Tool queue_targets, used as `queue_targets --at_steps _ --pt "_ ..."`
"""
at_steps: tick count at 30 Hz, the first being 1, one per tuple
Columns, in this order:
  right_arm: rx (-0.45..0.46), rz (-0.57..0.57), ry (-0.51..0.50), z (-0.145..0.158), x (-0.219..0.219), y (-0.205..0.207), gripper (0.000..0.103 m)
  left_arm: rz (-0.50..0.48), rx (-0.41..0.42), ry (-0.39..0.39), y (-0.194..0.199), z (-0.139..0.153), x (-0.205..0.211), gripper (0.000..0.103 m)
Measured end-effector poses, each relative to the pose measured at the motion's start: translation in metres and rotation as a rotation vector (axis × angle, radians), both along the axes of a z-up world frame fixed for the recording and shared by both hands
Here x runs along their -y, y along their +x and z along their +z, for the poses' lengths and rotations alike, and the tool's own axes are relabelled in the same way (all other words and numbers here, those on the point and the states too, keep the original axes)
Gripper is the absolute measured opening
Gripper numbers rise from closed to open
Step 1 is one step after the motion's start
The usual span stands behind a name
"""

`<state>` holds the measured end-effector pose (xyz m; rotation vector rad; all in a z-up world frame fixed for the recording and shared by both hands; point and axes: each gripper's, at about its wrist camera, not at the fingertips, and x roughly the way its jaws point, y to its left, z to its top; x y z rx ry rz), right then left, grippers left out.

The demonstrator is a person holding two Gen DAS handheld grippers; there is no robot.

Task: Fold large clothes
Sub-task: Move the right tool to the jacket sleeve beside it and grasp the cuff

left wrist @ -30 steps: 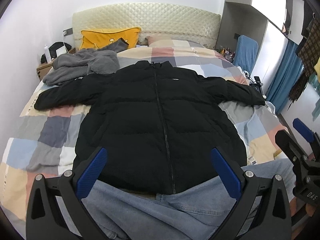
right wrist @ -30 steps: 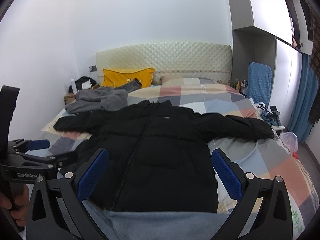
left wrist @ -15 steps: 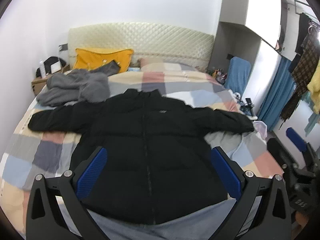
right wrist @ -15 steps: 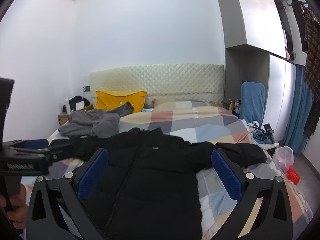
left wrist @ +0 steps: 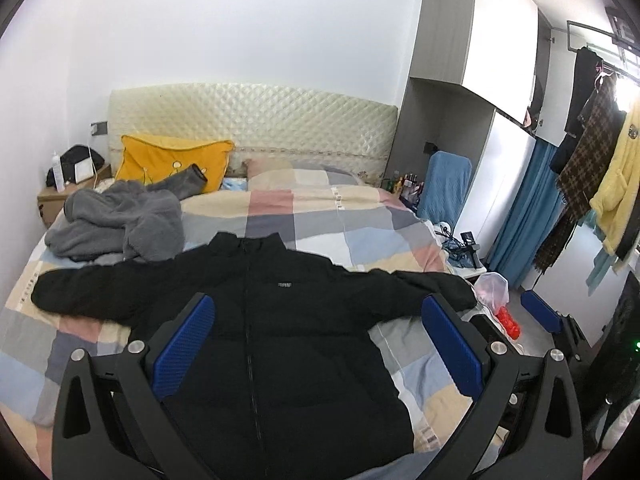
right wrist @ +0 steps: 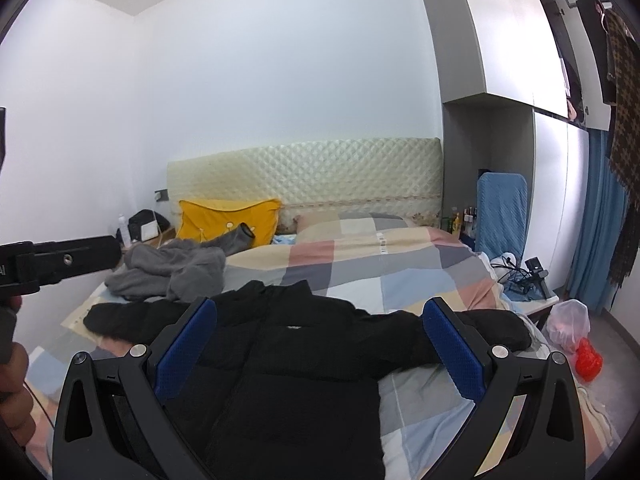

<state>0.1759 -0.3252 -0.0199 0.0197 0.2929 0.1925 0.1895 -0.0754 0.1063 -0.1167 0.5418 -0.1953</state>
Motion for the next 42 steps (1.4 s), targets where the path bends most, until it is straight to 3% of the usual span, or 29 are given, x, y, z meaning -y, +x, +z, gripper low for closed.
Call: queue_targets --at_steps 6,13,18,25,30,34,42 --pt "0.003 -0.025 0.013 -0.021 0.014 0.036 0.103 -0.021 -0.010 0.013 0.034 -0.015 0.007 0.103" --pt "-0.033 -0.063 0.008 -0.086 0.027 0.093 0.103 -0.034 -0.050 0.020 0.083 -0.092 -0.004 0.103" --pt "-0.065 -0.067 0.021 -0.126 0.043 0.125 0.103 0.056 -0.048 0.120 0.110 -0.142 -0.024 0.103" --pt "-0.103 -0.119 -0.003 -0.158 0.066 0.160 0.103 0.099 -0.137 0.084 0.136 -0.201 -0.058 0.103" --pt "-0.119 -0.200 0.033 -0.169 0.096 0.191 0.103 0.110 -0.200 0.029 0.139 -0.223 -0.069 0.103" --pt "-0.149 -0.275 0.079 -0.181 0.122 0.214 0.103 0.115 -0.200 0.024 0.138 -0.226 -0.067 0.103" --pt "-0.198 -0.411 0.078 -0.214 0.171 0.258 0.103 0.108 -0.189 0.098 0.134 -0.233 -0.055 0.103"
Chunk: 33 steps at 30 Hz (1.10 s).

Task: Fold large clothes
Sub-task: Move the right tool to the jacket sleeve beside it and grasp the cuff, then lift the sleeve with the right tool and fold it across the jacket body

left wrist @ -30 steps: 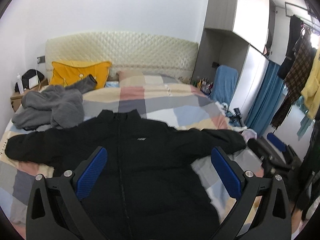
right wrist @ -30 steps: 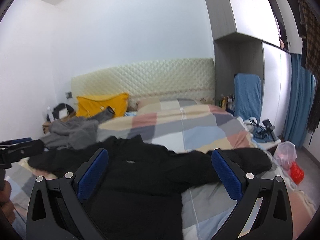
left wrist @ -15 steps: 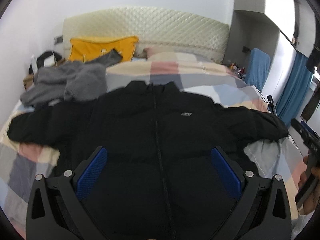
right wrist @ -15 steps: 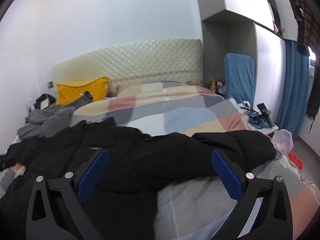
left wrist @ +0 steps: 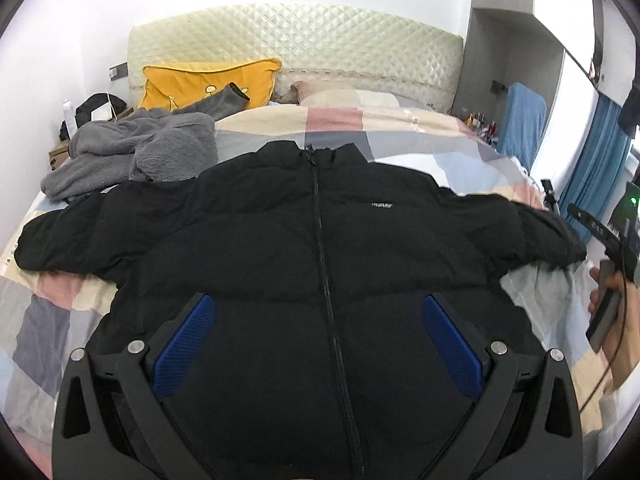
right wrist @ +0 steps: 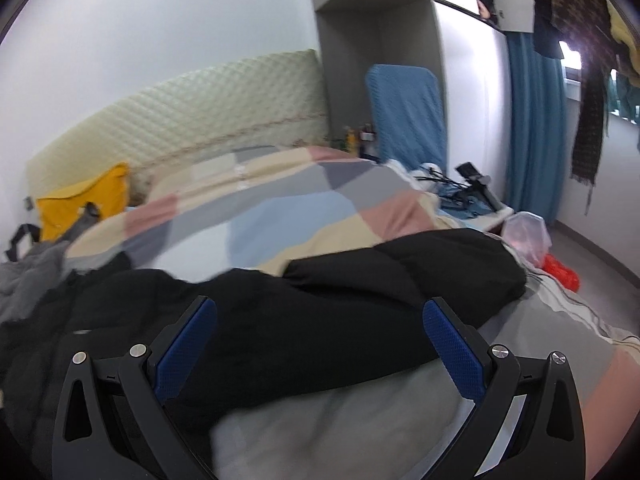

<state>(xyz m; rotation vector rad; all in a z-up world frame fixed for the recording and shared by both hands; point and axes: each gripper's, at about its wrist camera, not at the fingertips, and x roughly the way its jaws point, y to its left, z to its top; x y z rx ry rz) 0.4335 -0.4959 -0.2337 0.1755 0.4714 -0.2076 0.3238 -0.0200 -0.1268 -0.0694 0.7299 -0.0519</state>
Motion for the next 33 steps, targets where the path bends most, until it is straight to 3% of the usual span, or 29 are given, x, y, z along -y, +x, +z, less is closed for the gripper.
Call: queue_targets --at_steps 2,6,9,14,18,21,25,26,28,30,33 --pt "-0.031 -0.011 0.019 -0.012 0.015 0.009 0.103 -0.009 -0.002 -0.004 -0.001 -0.001 0.000 0.103" --pt "-0.080 -0.001 0.149 -0.040 0.055 0.024 0.103 -0.009 0.000 0.008 -0.001 -0.003 0.003 0.103" --pt "-0.060 -0.080 0.314 -0.063 0.100 0.021 0.102 -0.007 -0.011 0.000 0.002 -0.005 0.003 0.103" --pt "-0.050 -0.176 0.431 -0.093 0.131 0.022 0.087 0.006 -0.048 -0.020 0.008 -0.010 -0.002 0.103" --pt "0.010 -0.206 0.581 -0.113 0.157 0.032 0.087 0.031 -0.049 0.030 0.012 -0.015 0.002 0.103" --pt "0.036 -0.173 0.621 -0.120 0.171 0.048 0.087 0.043 -0.008 0.037 0.011 -0.015 0.003 0.103" --pt "0.015 -0.106 0.585 -0.110 0.185 0.074 0.083 0.081 0.026 0.059 0.015 -0.013 -0.004 0.103" --pt "0.017 -0.102 0.587 -0.105 0.189 0.078 0.074 0.087 0.029 0.059 0.017 -0.013 -0.005 0.103" --pt "0.022 -0.108 0.600 -0.096 0.196 0.083 0.065 0.114 0.028 0.060 0.022 -0.013 -0.011 0.103" --pt "0.054 -0.118 0.614 -0.082 0.197 0.079 0.037 0.132 0.038 0.079 0.025 -0.012 -0.016 0.103" --pt "0.094 -0.129 0.600 -0.053 0.190 0.072 0.019 0.176 0.055 0.154 0.026 -0.012 -0.022 0.103"
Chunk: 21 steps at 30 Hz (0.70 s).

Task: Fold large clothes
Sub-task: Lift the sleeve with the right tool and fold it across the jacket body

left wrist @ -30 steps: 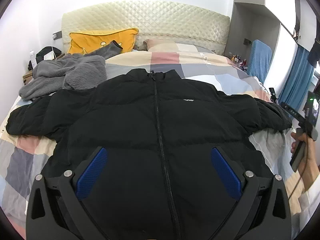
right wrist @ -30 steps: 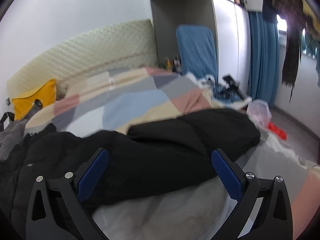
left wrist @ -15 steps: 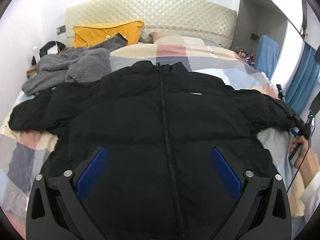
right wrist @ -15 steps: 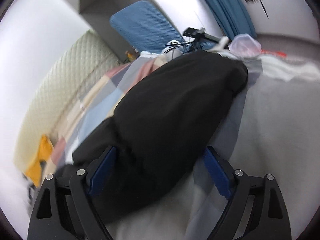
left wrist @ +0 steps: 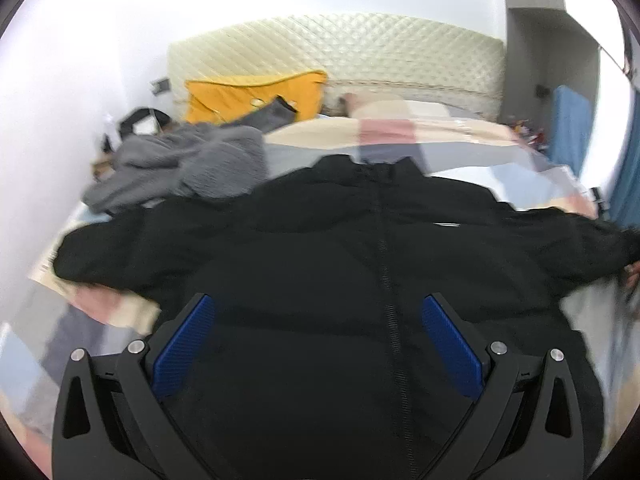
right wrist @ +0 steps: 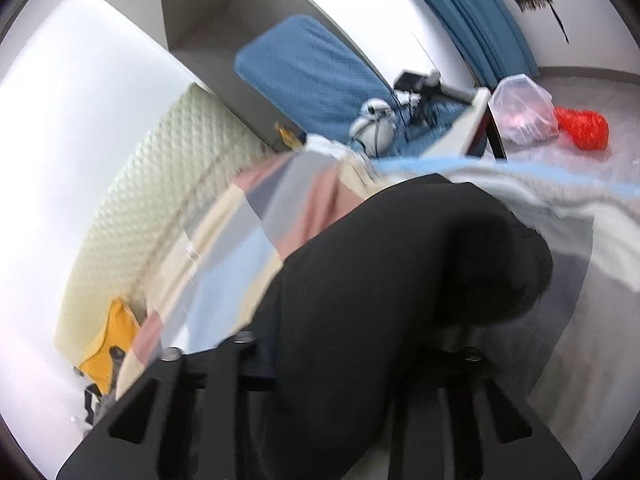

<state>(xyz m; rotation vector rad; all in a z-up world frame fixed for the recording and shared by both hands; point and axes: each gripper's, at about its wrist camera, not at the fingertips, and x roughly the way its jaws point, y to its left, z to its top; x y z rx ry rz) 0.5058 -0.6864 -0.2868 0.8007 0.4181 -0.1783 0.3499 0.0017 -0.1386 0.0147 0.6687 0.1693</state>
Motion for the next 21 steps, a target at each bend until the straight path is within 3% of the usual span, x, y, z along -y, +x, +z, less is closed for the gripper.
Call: queue_targets --at_steps 4,6,9,11,15,19,21 --pt "0.029 -0.001 -0.133 0.054 -0.022 -0.013 0.015 0.019 -0.042 -0.012 0.003 0.000 -0.013 0.103" --pt "0.036 0.016 -0.185 0.085 -0.039 -0.021 0.013 -0.021 -0.082 -0.040 0.006 -0.003 -0.017 0.103" --pt "0.067 0.066 -0.309 0.137 -0.076 -0.033 0.013 -0.020 -0.100 0.017 0.005 -0.003 -0.020 0.103" --pt "0.099 0.107 -0.367 0.170 -0.105 -0.039 0.013 -0.014 -0.088 0.023 0.000 0.004 -0.024 0.103" --pt "0.173 0.209 -0.384 0.223 -0.169 -0.046 0.013 -0.037 -0.032 -0.037 -0.021 0.024 -0.037 0.103" --pt "0.224 0.317 -0.448 0.257 -0.248 -0.052 0.013 -0.029 0.023 -0.067 -0.034 0.040 -0.050 0.103" --pt "0.247 0.391 -0.475 0.260 -0.300 -0.054 0.013 -0.017 0.042 -0.078 -0.037 0.043 -0.058 0.103"
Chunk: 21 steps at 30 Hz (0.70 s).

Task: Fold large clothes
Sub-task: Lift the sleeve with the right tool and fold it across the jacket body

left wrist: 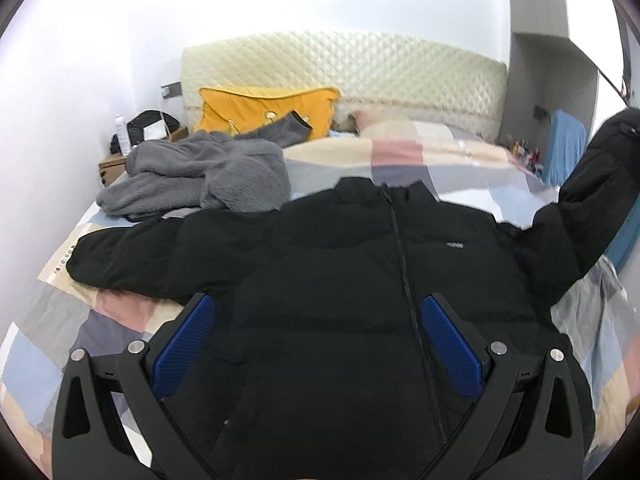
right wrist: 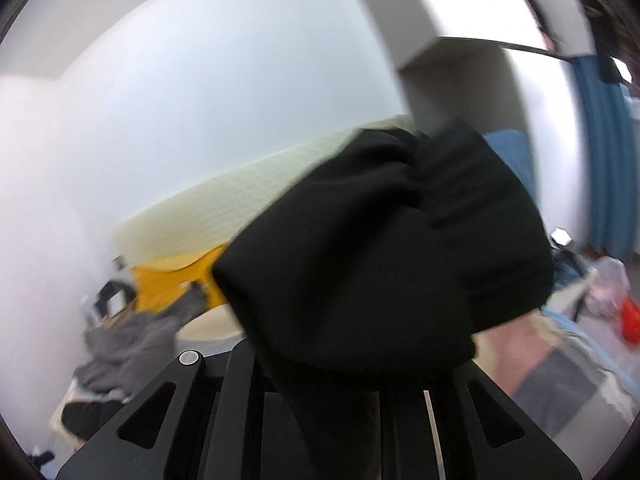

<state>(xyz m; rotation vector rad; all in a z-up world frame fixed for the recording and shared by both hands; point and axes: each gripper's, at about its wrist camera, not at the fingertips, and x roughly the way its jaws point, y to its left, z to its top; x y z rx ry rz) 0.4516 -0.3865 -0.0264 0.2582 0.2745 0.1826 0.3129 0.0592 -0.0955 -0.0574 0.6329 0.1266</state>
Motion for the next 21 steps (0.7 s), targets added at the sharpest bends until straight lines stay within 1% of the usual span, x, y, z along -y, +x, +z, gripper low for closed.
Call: queue_targets --at_steps 2,5,9,11,13,15,18,21 --pt "0.006 0.070 -0.039 -0.007 -0.050 -0.003 0.013 -0.003 0.006 -0.025 -0.001 0.000 -0.009 0.103" --pt "-0.002 0.162 -0.092 -0.029 -0.122 -0.008 0.013 -0.001 0.007 -0.046 -0.003 0.000 -0.019 0.103" --pt "-0.048 0.275 -0.175 -0.072 -0.213 -0.008 0.013 0.006 0.025 -0.064 -0.007 0.002 -0.030 0.103" --pt "-0.072 0.322 -0.227 -0.096 -0.250 -0.009 0.014 0.011 0.032 -0.104 -0.009 0.003 -0.039 0.103" --pt "-0.102 0.364 -0.272 -0.124 -0.284 -0.009 0.015 0.016 0.043 -0.162 -0.011 0.002 -0.052 0.103" --pt "-0.149 0.414 -0.298 -0.156 -0.316 -0.011 0.016 0.023 0.037 -0.203 -0.009 0.000 -0.061 0.103" --pt "-0.228 0.480 -0.358 -0.208 -0.341 -0.019 0.016 0.031 0.013 -0.258 -0.004 -0.007 -0.074 0.103" --pt "-0.264 0.493 -0.445 -0.244 -0.360 -0.023 0.016 0.035 -0.007 -0.295 0.002 -0.014 -0.081 0.103"
